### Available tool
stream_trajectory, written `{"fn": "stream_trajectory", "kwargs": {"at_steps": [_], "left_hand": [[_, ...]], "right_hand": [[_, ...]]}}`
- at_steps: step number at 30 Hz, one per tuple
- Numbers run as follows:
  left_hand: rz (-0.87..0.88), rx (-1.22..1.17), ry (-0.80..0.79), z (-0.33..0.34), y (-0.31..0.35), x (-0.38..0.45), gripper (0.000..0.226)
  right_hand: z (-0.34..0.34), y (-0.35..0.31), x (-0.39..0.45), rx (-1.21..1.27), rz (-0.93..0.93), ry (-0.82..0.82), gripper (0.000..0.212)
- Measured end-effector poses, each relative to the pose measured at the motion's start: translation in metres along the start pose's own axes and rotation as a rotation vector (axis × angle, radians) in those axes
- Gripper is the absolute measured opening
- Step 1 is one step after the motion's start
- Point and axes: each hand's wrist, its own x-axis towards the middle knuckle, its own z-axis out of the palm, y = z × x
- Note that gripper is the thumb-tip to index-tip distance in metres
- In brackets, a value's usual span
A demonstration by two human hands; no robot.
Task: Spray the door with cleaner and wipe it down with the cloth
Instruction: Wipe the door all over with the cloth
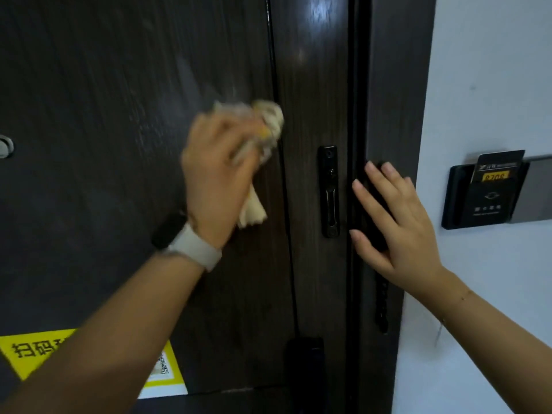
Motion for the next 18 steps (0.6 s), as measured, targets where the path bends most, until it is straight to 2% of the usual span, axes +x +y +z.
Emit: {"fn": "stream_trajectory", "kwargs": {"at_steps": [5, 8, 10, 14, 16, 18], "left_hand": [[0.239, -0.035, -0.418, 0.004, 0.023, -0.155, 0.023], [0.332, -0.020, -0.560, 0.001, 0.023, -0.173, 0.024], [0.294, -0.016, -0.470, 0.002, 0.025, -0.141, 0.024], [0.075, 0.009, -0.150, 0.013, 0.025, -0.034, 0.014], [0.044, 0.015, -0.094, 0.021, 0.029, -0.008, 0.014], [0.039, 0.008, -0.116, 0.028, 0.036, -0.018, 0.014]], "right_hand": [[0.007, 0.002, -0.006, -0.014, 0.025, -0.022, 0.051], [0.008, 0.002, -0.006, 0.002, 0.029, -0.009, 0.052], [0.008, 0.002, -0.007, 0.016, 0.030, 0.001, 0.053], [0.010, 0.004, -0.011, 0.055, 0.107, 0.050, 0.053], [0.011, 0.003, -0.016, 0.091, 0.157, 0.052, 0.055], [0.012, 0.002, -0.021, 0.121, 0.195, 0.039, 0.057]]}}
